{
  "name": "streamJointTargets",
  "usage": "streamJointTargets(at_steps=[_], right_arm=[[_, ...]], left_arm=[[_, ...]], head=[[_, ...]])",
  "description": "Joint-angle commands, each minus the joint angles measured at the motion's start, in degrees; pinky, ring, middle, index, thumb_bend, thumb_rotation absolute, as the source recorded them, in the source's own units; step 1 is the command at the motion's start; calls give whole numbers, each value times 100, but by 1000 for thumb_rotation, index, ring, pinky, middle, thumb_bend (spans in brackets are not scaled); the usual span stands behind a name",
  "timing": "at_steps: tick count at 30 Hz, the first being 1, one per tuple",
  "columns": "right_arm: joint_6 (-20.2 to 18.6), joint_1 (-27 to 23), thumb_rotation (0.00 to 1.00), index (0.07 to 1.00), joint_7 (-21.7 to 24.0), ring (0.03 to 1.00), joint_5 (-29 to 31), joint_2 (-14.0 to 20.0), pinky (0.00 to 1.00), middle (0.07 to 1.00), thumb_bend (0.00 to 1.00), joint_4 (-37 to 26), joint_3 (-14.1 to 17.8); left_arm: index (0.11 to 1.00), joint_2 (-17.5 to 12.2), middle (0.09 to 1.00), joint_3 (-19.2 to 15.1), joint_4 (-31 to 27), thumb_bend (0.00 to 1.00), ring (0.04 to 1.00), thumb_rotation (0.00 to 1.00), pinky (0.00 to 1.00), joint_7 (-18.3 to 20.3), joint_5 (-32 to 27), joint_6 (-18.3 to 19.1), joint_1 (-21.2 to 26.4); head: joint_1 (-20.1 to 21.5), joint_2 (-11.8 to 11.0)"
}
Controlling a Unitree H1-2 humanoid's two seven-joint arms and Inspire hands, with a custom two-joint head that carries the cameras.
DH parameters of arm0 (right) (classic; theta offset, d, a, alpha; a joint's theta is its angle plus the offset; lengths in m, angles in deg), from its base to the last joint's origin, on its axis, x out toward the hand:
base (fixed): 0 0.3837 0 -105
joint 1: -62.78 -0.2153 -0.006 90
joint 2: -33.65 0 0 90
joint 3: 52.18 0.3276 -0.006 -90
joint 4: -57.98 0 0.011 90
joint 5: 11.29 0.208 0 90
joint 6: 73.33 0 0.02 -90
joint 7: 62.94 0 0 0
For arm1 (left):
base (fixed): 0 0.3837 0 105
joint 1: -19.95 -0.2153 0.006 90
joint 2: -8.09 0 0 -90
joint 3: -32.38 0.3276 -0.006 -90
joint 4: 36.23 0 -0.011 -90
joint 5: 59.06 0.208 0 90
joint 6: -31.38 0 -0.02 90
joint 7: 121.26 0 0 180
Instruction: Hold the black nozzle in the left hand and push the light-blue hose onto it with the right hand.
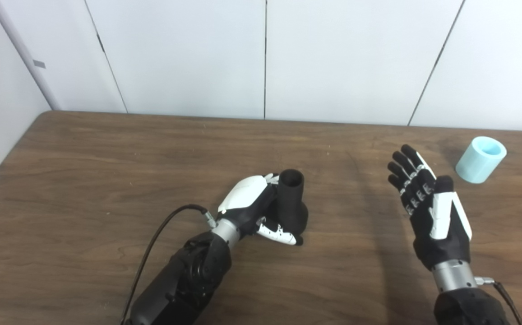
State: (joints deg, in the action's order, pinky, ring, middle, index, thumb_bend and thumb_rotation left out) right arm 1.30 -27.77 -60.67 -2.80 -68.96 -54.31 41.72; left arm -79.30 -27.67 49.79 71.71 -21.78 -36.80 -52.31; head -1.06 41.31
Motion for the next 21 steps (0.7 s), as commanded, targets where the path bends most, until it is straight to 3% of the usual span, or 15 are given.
streamJointTargets(at_steps=[1, 5, 12, 16, 18, 21], right_arm=[[-73, -301, 1000, 931, -16, 923, 85, 175, 920, 916, 607, -391, 132], [-306, -822, 1000, 924, -54, 918, -260, 806, 914, 909, 615, -504, 419], [-634, -1543, 960, 894, -92, 895, -574, 1505, 868, 882, 630, -342, 666], [-972, -1890, 762, 877, -35, 870, -954, 1990, 825, 868, 661, -106, 658], [-1123, -2069, 621, 865, 15, 853, -1428, 2305, 800, 854, 679, 58, 524], [-1151, -2325, 511, 855, 250, 840, -2064, 2827, 796, 844, 713, 468, 324]], left_arm=[[480, -111, 927, 290, 699, 525, 1000, 49, 1000, 446, 75, 236, -501], [480, -91, 927, 316, 754, 525, 1000, 50, 1000, 407, 81, 226, -485], [480, -60, 927, 329, 792, 525, 1000, 49, 1000, 364, 67, 223, -499], [480, -75, 928, 313, 832, 524, 1000, 48, 1000, 337, 20, 163, -518], [480, -94, 928, 306, 866, 524, 1000, 47, 1000, 330, 1, 130, -514], [481, -126, 927, 300, 914, 524, 1000, 48, 1000, 333, -25, 105, -495]], head=[[-7, 2], [78, -15], [223, -31], [349, -58], [428, -57], [521, -84]])
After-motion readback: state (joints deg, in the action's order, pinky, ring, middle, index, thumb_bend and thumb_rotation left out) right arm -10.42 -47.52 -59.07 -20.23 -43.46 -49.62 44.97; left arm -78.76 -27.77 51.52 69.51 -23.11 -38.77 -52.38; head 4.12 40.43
